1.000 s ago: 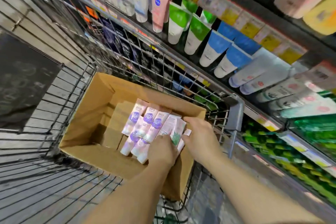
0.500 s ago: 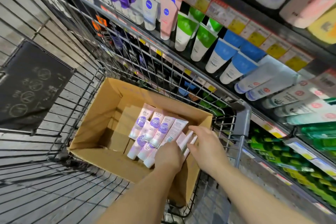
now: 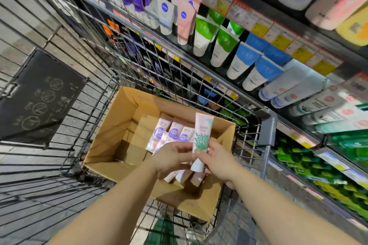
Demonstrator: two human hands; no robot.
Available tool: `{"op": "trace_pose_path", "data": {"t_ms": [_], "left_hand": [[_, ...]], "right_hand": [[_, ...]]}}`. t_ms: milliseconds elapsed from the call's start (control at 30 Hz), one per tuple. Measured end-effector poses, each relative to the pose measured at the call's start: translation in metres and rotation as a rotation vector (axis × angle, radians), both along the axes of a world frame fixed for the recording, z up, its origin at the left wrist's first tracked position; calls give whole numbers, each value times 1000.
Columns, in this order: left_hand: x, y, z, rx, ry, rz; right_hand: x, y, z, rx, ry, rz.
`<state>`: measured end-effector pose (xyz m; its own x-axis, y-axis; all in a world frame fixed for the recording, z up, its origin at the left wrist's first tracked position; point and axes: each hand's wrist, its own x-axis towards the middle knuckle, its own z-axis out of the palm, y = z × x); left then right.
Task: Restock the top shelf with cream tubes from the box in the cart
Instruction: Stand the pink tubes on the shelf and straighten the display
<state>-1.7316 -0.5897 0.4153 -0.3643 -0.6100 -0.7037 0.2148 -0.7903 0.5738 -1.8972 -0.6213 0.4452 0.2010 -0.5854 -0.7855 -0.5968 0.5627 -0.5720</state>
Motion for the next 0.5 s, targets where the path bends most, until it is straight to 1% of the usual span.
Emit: {"op": "trace_pose_path", "data": {"t_ms": [33, 67, 100, 133, 200, 233, 367, 433, 500], "left_hand": [[1, -3, -1, 7, -10, 18], [2, -5, -4, 16, -69, 41], [2, -6, -11, 21, -193, 60], [2, -7, -21, 13, -366, 51], [-2, -6, -41, -52, -732, -105], [-6, -5, -47, -94, -860, -213], [-28, -5, -53, -251, -1174, -513], [-41, -5, -53, -369, -1340, -725], [-50, -5, -55, -415, -1433, -849]], "right_hand": [[-1, -2, -1, -21, -15, -41], [-3, -4, -4, -68, 0, -76], [-5, -6, -6, -128, 37, -97], [-8, -9, -6, -174, 87, -107], [-14, -15, -8, -228, 154, -118], [-17, -17, -8, -244, 169, -113], [-21, -17, -14, -242, 172, -110], [-21, -16, -16, -251, 178, -109], [-21, -17, -17, -256, 172, -112]]}}
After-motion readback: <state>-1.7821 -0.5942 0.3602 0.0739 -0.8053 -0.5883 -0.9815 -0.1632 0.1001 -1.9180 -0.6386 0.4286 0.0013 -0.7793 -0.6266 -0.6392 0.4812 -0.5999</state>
